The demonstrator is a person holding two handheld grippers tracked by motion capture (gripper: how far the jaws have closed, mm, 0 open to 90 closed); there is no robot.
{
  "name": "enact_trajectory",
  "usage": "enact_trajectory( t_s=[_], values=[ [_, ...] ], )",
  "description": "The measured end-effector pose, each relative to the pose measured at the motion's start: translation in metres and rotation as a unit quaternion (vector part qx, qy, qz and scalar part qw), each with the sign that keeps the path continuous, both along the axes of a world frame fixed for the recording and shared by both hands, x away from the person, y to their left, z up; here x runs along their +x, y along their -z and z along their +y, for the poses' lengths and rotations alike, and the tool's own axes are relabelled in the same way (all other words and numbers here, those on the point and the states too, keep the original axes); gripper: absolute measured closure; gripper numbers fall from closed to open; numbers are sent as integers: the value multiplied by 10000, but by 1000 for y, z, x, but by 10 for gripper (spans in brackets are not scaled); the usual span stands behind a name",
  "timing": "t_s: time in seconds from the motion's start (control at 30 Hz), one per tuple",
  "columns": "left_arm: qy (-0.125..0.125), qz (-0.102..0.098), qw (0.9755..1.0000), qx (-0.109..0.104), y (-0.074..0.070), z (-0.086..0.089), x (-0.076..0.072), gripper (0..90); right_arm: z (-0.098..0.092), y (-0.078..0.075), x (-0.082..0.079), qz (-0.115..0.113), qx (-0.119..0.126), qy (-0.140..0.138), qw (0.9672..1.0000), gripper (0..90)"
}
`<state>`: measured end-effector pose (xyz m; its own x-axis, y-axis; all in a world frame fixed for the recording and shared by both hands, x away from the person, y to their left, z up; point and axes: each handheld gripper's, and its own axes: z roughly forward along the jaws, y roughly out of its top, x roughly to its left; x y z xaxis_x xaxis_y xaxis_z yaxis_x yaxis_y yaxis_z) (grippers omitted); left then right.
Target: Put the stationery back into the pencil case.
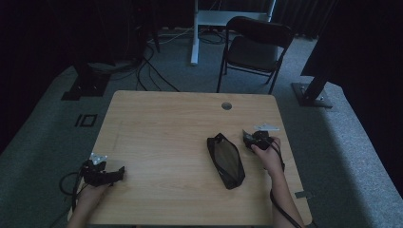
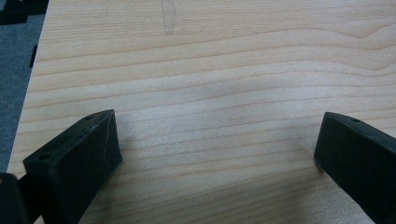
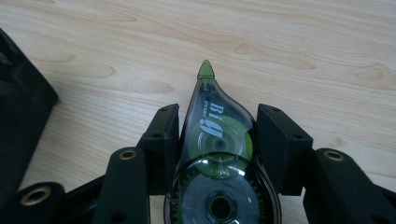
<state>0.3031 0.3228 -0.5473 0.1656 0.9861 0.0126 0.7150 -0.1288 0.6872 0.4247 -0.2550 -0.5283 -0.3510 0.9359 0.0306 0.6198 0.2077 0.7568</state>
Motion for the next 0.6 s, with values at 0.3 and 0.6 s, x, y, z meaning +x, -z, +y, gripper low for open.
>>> enact_trajectory(
  t_s=[0.3, 0.6],
  values=[
    [0, 0, 10000, -1, 0, 0, 0, 4, -1, -27, -13, -142, -53, 125, 9998, 507],
    [0, 0, 10000, -1, 0, 0, 0, 5, 8, -50, -26, -281, 79, 166, 9994, 507]
  ],
)
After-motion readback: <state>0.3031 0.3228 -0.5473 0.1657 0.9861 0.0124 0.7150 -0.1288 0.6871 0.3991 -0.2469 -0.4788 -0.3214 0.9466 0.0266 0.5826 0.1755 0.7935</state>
